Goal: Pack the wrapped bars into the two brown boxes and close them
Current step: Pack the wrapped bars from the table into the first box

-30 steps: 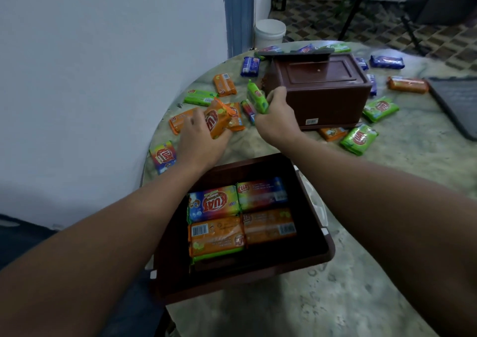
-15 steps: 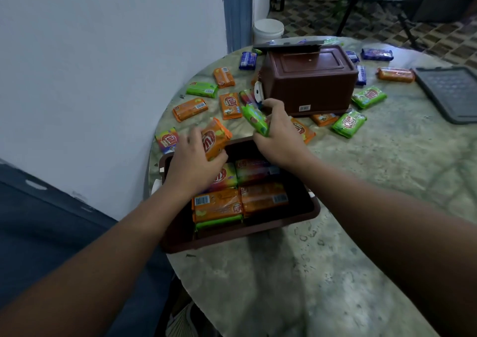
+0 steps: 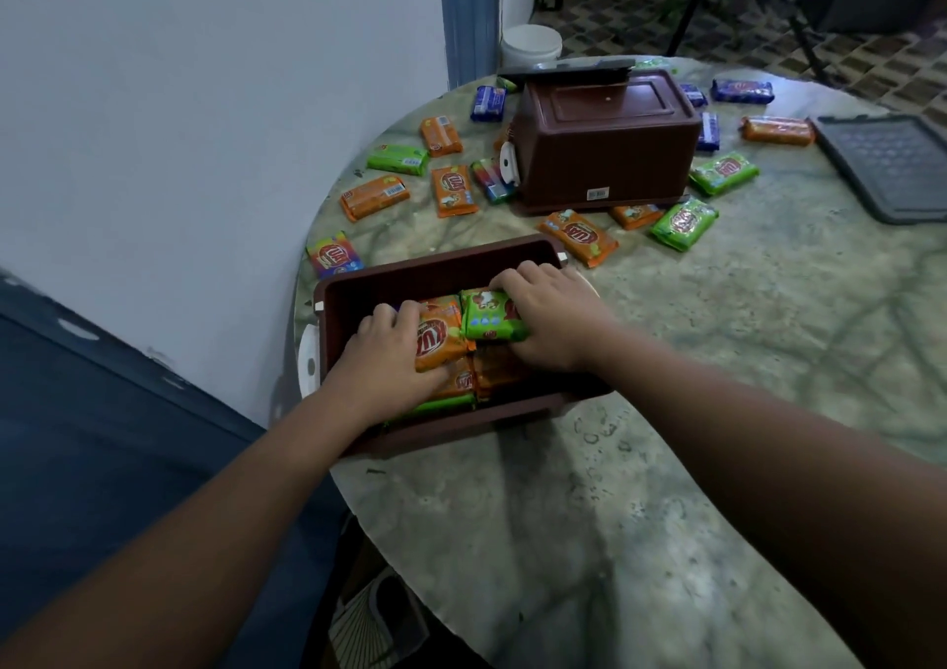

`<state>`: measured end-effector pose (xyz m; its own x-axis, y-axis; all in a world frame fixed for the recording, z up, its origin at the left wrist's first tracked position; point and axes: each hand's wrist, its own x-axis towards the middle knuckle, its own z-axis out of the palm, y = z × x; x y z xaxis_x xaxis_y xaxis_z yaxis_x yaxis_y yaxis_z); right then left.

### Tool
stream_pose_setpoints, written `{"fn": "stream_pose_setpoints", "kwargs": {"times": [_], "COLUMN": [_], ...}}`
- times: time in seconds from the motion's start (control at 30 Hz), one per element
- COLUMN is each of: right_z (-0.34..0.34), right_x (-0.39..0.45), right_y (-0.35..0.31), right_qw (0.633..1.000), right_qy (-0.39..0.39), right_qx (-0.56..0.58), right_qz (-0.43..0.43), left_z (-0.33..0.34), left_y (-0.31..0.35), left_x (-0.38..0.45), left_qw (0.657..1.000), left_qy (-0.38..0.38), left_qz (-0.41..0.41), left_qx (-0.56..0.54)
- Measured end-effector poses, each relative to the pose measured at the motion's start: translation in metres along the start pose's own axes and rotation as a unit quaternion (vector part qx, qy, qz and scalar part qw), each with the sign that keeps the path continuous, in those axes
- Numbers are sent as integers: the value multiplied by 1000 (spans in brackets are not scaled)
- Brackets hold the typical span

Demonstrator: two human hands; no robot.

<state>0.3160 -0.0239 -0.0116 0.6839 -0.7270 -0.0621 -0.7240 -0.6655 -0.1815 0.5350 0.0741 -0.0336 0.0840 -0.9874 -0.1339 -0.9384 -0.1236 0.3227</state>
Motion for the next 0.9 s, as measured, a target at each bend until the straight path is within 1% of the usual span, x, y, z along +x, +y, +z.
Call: {"fn": "stream_pose_setpoints", "kwargs": {"times": [0.1, 0.17, 0.37, 0.43, 0.53, 0.57, 0.7, 0.9], "right_z": [4, 5, 3, 3, 3, 2, -2, -1], "right_x": [-3, -3, -5, -5, -5, -5, -6, -7], "right_y": [0, -1, 0, -2, -1, -1, -2, -4], "right_qw": [998, 996, 992, 990, 993, 994, 996, 997], "right_qy": [-10, -20, -36, -42, -48, -46, -49, -31], "right_qx": [-60, -84, -109, -120, -99, -87, -67, -57], "right_qz": [-21, -33, -50, -55, -52, -48, -43, -43], "left_z": [5, 8, 8, 6, 5, 5, 5, 9], "left_y": [0, 0, 1, 2, 0, -1, -4, -5], "left_x": [1, 1, -5, -8, -10, -10, -9, -5], "left_qw": [999, 998, 998, 997, 992, 992, 992, 988], "left_qy": [-23, -24, -8, 19, 79, 80, 37, 55], "left_qz": [10, 16, 41, 51, 81, 90, 119, 145], "left_qx": [37, 54, 48, 48, 60, 45, -21, -17]}}
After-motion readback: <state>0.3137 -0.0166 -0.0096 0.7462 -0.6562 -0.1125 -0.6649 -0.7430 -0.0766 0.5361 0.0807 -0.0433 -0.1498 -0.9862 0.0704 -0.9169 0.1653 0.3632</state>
